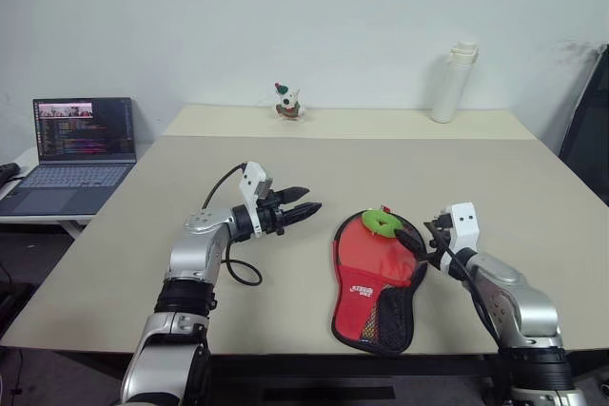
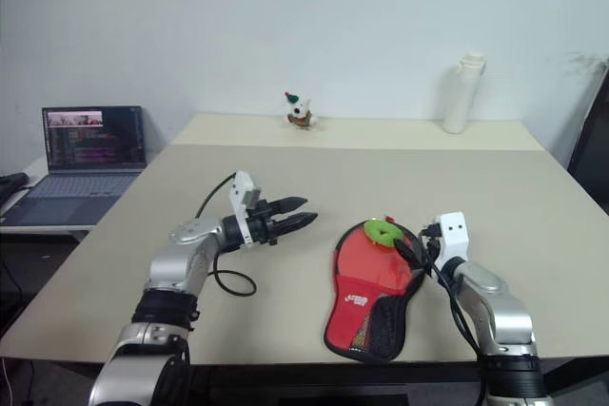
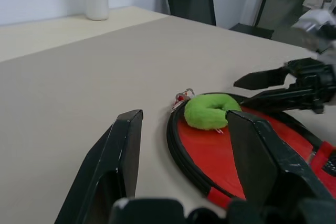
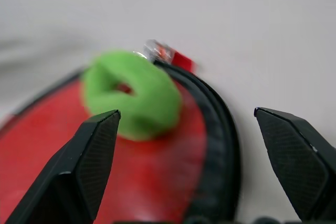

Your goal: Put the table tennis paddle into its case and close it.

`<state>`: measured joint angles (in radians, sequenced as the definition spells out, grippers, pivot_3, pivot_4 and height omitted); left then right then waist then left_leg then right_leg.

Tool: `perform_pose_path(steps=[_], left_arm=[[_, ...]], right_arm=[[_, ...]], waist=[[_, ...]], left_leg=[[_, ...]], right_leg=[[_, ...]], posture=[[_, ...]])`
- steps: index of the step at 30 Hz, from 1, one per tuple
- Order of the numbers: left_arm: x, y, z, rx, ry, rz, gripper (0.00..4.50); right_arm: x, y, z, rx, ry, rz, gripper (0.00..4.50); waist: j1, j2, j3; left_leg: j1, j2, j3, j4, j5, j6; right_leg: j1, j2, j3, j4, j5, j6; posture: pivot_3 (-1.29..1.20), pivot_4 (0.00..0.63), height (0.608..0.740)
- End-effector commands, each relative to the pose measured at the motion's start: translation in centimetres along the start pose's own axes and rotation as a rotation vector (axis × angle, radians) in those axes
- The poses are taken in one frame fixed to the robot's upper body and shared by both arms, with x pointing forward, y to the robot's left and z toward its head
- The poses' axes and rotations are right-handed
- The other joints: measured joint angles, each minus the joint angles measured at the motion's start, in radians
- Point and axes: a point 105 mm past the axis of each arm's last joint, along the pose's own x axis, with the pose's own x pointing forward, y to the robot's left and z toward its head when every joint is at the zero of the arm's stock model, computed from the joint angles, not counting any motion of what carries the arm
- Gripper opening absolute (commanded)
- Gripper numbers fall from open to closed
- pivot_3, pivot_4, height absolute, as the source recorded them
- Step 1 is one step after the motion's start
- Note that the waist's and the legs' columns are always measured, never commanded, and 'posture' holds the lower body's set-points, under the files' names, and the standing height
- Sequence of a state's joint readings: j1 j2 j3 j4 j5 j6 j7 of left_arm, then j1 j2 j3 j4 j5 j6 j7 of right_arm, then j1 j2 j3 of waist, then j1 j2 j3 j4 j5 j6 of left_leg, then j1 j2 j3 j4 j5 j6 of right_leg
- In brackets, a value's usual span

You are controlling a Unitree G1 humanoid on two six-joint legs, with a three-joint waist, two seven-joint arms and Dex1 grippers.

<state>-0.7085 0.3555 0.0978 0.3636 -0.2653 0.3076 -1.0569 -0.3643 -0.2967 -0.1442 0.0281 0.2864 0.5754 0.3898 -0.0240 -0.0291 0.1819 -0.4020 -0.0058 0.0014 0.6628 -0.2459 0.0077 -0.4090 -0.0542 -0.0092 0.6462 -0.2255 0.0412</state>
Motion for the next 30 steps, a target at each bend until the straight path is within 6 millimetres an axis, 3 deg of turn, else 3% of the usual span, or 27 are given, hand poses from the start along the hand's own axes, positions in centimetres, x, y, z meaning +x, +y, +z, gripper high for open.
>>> perform_pose_path(steps=[1,4,7,13,18,30], left_arm=[[-0.7,0.0,1.8,0.043,-0.030,0.020,2.72],[-1.1,0.0,1.8,0.047,-0.020,0.032,2.72],[-1.3,-0.1,1.8,0.047,-0.015,0.034,2.77],[-1.5,-0.6,1.7,0.049,-0.003,0.027,2.77],[-1.5,-0.9,1.7,0.048,0.004,0.016,2.77],[-1.2,-1.2,1.6,0.053,0.014,0.001,2.77]], right_arm=[[0.1,-0.7,0.9,0.005,-0.062,-0.031,4.50],[0.1,-0.6,0.1,0.038,-0.050,-0.018,4.50],[0.1,-0.4,-0.2,0.055,-0.040,0.010,3.64],[0.2,0.5,-0.5,0.046,-0.017,0.081,1.51],[0.9,2.5,-0.7,-0.011,0.012,0.189,0.02],[3.2,5.6,0.4,-0.113,0.003,0.351,0.02]], waist=[[-0.002,0.000,0.000],[-0.002,0.000,0.000],[-0.002,0.000,0.000],[-0.002,0.000,0.000],[-0.006,0.001,0.000],[-0.012,0.001,0.001]], left_leg=[[0.000,0.000,0.000,0.000,0.000,0.000],[0.001,0.000,0.000,0.000,0.000,0.000],[0.001,0.000,0.000,0.000,0.000,0.000],[0.001,0.000,0.000,0.000,0.000,0.000],[0.001,0.001,0.001,0.000,0.000,0.000],[0.002,0.004,0.002,0.000,0.000,0.000]], right_leg=[[0.000,0.000,0.000,0.000,0.000,0.000],[0.000,0.000,0.001,0.000,0.000,0.000],[0.000,0.000,0.001,0.000,0.000,0.000],[0.000,0.000,0.001,0.000,0.000,0.000],[0.000,0.000,0.001,0.000,0.000,0.000],[0.000,0.003,0.001,0.000,0.000,-0.001]], posture=[[0.00,0.150,0.740],[0.00,0.150,0.740],[0.00,0.150,0.740],[0.00,0.150,0.740],[0.00,0.150,0.740],[0.00,0.150,0.740]])
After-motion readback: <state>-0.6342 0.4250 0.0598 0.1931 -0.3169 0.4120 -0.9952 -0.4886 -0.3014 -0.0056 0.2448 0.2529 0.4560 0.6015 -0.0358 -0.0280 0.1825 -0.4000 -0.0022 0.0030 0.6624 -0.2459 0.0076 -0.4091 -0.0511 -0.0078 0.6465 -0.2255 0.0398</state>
